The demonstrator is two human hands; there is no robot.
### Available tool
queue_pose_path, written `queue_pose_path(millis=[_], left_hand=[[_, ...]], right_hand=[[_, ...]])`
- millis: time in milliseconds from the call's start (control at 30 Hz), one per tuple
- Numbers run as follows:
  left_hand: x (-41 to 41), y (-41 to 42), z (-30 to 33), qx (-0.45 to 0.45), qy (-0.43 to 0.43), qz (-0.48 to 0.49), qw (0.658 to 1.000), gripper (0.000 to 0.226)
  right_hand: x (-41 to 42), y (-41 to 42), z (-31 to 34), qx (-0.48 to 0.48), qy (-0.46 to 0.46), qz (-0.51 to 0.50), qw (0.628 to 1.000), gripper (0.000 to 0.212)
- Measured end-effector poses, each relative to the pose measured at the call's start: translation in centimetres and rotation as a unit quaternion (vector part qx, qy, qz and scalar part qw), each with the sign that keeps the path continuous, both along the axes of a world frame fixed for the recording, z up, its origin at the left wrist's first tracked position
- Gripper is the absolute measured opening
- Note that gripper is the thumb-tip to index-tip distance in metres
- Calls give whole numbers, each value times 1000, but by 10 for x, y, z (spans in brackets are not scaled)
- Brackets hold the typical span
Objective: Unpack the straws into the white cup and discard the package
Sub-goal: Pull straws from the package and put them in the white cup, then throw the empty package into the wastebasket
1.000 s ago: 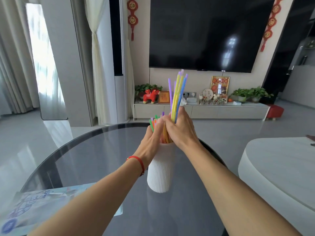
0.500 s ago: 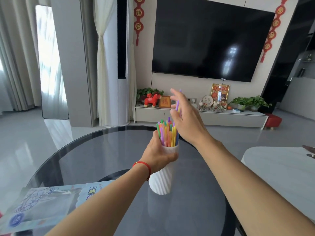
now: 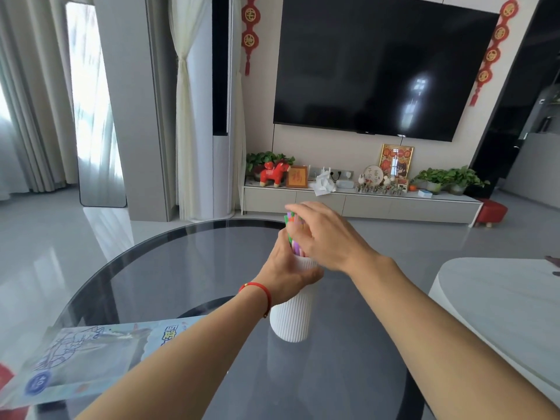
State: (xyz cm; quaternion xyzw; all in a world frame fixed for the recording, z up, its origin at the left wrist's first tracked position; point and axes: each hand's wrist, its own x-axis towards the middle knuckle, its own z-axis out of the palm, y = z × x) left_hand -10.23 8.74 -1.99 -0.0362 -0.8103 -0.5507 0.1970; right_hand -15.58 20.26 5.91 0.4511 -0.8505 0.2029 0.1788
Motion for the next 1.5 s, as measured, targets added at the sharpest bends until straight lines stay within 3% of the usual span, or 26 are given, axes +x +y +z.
queue_pose_path(millis=[267,333,400,467,567,633,700,800,867,967,1067,1167,1267,1367,1433,1500], left_hand=[[-3,-3,-4,-7,-11,4,1000,81],[3,-5,-5,-22,-44,34,998,95],[16,-13,-11,-30,-83,53,995,105],[38,-28,-24,-50,-89,65,993,89],[81,-57,-43,-130,-128,111,977,35],[112,-76,-57,-124,-132,167,969,16],[141,-91,-67,-50,-106,234,965,14],[174,-109,-78,5,-134,280,951,17],[188,-116,-86,17,-191,270,944,11],[200,-116,-88,31,-260,241,935,13],[208,-116,-85,50,-293,240,924,21],[220,-127,-80,141,-254,308,906,16],[245,-146,-71,174,-192,409,875,34],[286,-157,-69,300,-139,437,837,55],[316,-161,-71,380,-95,410,824,47],[341,-164,-76,396,-73,426,811,36]], right_hand=[[13,8,-1,59,47,-11,997,67],[23,9,3,7,113,4,994,57],[41,6,1,-104,172,41,979,32],[63,-1,-10,-151,185,93,967,14],[93,-18,-46,-122,106,151,975,22],[105,-37,-78,-91,26,147,985,19],[108,-63,-110,-25,-81,102,991,20],[101,-105,-145,155,-209,50,964,64],[98,-126,-157,245,-250,33,936,89],[98,-147,-165,299,-245,-27,922,107],[103,-162,-158,301,-201,-104,926,100],[112,-175,-144,255,-339,-68,903,70],[131,-192,-127,187,-485,-3,854,50],[167,-216,-114,169,-555,54,812,41],[200,-238,-111,205,-590,102,774,38],[228,-254,-114,221,-632,140,729,37]])
